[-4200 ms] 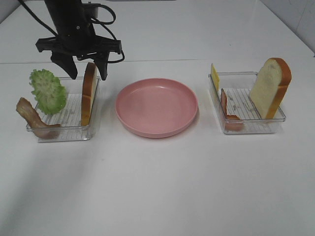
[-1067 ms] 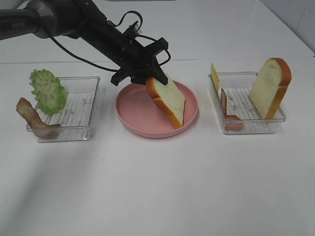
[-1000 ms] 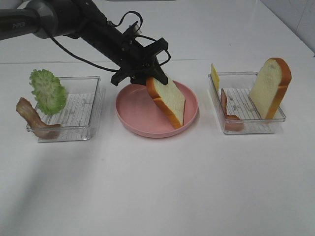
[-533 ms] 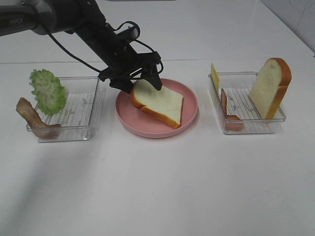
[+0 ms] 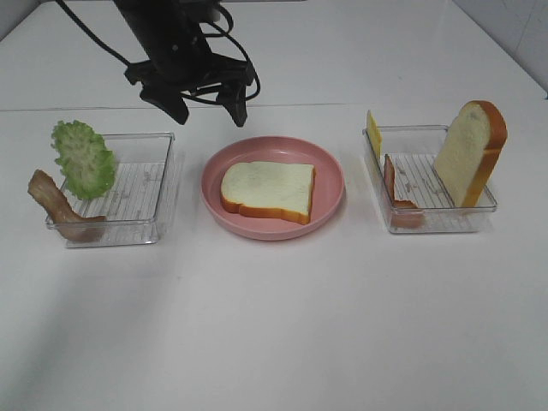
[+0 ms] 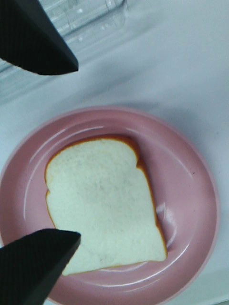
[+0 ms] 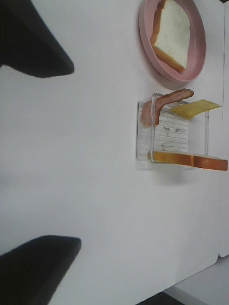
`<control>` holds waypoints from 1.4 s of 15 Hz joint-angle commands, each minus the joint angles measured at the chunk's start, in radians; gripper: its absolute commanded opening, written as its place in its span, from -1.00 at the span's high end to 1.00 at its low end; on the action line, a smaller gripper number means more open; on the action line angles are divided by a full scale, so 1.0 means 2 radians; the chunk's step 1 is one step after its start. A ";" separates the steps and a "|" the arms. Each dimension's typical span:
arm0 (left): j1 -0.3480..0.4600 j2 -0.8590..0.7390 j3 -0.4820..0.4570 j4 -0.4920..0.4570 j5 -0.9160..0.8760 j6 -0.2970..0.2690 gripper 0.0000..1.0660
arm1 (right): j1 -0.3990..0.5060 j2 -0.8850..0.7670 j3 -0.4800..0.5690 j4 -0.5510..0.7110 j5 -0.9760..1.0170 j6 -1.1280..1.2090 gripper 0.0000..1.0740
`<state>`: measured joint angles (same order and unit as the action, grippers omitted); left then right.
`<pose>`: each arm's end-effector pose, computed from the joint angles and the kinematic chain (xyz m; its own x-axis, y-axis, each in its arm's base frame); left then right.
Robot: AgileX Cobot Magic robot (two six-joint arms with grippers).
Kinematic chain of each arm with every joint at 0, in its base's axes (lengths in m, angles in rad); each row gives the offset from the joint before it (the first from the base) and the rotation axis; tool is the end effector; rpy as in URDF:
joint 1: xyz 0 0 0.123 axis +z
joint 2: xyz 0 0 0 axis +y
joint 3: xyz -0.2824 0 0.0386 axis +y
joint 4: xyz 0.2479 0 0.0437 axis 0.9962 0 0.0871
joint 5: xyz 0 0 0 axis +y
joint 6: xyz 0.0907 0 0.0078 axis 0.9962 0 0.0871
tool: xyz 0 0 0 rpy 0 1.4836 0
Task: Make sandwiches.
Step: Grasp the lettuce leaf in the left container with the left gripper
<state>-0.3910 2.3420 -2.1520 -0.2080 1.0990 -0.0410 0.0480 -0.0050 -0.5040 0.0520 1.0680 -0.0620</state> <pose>0.4643 -0.2095 0.2115 -0.9109 0.2307 -0.3422 0.3162 0.9229 -0.2196 -0.0066 0.0038 0.2778 -0.4499 -0.0585 -0.8912 -0.1051 0.9944 -0.0122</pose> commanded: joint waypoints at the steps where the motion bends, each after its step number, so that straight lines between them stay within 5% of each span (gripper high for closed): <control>1: 0.004 -0.028 -0.026 0.040 0.048 -0.024 -0.55 | -0.004 -0.008 0.000 -0.001 -0.004 -0.007 -0.58; 4: 0.021 -0.041 -0.057 0.056 0.095 -0.026 -0.49 | -0.004 -0.008 0.000 -0.001 -0.004 -0.007 -0.58; 12: 0.111 -0.074 -0.052 0.061 0.095 -0.035 -0.48 | -0.004 -0.008 0.000 -0.001 -0.004 -0.007 -0.58; 18: 0.169 -0.090 0.046 0.066 0.094 -0.039 -0.48 | -0.004 -0.008 0.000 -0.001 -0.004 -0.007 -0.58; 21: 0.171 -0.084 0.056 0.072 0.080 -0.039 -0.40 | -0.004 -0.008 0.000 -0.001 -0.004 -0.007 -0.58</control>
<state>-0.0510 2.1800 -2.0460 -0.0660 1.2190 -0.1100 0.0480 -0.0050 -0.5040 0.0520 1.0680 -0.0620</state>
